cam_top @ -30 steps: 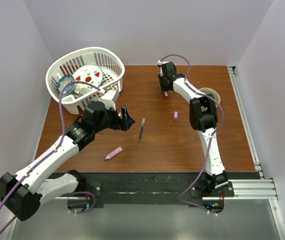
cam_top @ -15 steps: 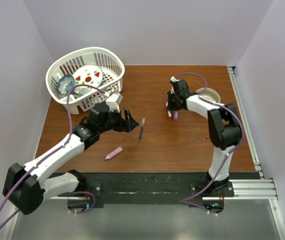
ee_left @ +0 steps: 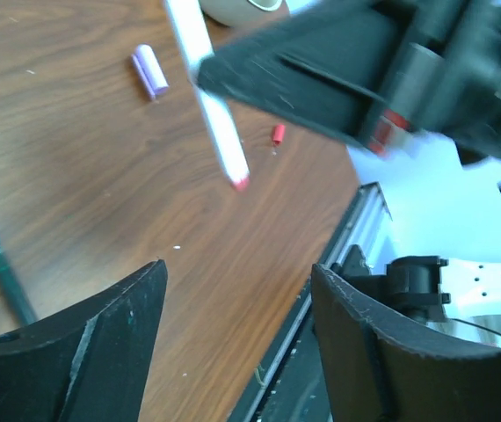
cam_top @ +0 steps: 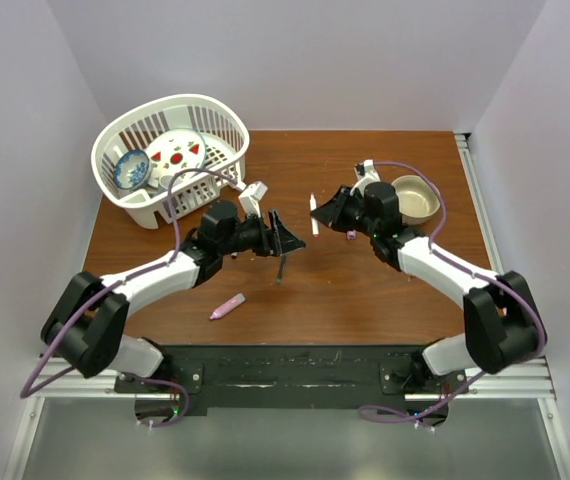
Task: Insert the pens into the pen caps
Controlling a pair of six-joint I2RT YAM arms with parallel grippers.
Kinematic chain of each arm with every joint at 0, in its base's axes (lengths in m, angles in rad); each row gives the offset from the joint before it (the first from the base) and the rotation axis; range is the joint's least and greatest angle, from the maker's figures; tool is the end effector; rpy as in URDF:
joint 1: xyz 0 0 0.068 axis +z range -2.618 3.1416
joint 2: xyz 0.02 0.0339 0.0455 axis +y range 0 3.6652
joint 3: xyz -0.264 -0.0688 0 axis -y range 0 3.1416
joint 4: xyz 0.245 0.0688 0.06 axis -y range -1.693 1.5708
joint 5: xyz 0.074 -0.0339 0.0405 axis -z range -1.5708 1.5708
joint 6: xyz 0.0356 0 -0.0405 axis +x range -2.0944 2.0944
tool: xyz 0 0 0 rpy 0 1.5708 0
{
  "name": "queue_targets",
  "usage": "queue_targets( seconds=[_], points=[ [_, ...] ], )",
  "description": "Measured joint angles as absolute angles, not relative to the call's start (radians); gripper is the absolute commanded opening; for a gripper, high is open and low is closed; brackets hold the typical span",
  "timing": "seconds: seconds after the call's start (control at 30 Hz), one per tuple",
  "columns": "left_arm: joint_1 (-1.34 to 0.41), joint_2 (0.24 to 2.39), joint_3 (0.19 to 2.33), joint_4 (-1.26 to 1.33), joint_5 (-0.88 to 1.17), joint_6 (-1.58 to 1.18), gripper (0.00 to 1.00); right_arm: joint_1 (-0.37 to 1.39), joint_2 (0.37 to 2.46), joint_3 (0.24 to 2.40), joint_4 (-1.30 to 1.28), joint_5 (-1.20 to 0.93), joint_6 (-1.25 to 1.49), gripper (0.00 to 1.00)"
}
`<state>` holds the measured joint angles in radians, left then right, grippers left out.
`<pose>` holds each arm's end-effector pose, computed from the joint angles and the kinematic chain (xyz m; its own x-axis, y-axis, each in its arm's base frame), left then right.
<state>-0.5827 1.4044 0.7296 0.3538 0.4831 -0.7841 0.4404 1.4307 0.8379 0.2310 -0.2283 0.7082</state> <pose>0.2457 -0.1818 0.2343 -0.7906 -0.2279 -0.5684 0.4196 0.4744 -0.7739 0.2874 0.1443 0.2493 -0.6378 0.3998 -0.6583 -0.2525 0.6988 0.6692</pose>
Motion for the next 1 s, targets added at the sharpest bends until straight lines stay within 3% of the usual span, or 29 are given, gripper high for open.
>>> queue_targets(
  seconds=[0.43, 0.73, 0.83, 1.0],
  points=[
    [-0.583, 1.485, 0.808, 0.474, 0.560, -0.836, 0.61, 0.541, 1.209, 0.739, 0.339, -0.203, 0.841, 0.02],
    [-0.583, 1.487, 0.811, 0.550, 0.612, -0.876, 0.49, 0.558, 1.182, 0.728, 0.356, -0.197, 0.866, 0.01],
    [-0.583, 1.491, 0.813, 0.570, 0.626, -0.885, 0.40, 0.567, 1.182, 0.727, 0.361, -0.196, 0.870, 0.01],
    [-0.583, 1.492, 0.813, 0.594, 0.644, -0.913, 0.05, 0.575, 1.180, 0.717, 0.373, -0.194, 0.874, 0.02]
  ],
)
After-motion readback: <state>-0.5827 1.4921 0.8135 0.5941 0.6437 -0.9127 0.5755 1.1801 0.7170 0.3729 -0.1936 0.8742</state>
